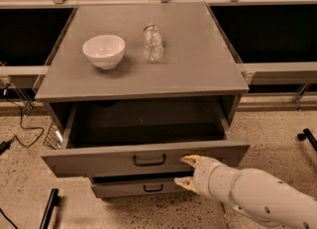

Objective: Close top drawer

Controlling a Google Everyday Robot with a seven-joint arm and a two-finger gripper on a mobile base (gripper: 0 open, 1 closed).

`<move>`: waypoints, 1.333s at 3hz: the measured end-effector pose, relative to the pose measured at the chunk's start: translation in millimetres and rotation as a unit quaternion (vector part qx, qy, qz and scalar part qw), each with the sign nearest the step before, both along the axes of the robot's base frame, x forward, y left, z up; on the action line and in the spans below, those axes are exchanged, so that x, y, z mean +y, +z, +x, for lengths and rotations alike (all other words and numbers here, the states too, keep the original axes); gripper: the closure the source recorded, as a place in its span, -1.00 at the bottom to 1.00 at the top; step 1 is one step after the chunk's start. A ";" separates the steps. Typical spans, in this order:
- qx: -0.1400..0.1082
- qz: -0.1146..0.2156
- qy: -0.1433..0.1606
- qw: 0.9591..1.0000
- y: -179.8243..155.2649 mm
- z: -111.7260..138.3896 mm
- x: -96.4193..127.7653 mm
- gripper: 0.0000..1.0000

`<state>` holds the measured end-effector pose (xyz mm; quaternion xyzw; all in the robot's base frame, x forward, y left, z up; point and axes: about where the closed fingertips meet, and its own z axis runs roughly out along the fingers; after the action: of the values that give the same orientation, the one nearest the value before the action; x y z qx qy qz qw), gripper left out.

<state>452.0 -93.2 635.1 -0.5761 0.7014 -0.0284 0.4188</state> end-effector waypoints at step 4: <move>-0.019 -0.005 -0.009 1.000 9.2 -7.5 -6.7 -0.63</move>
Offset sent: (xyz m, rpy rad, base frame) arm 0.0000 0.0000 0.0000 0.0000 0.0000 0.0000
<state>444.5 -99.8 644.3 -0.5708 0.6983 -0.0466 0.4294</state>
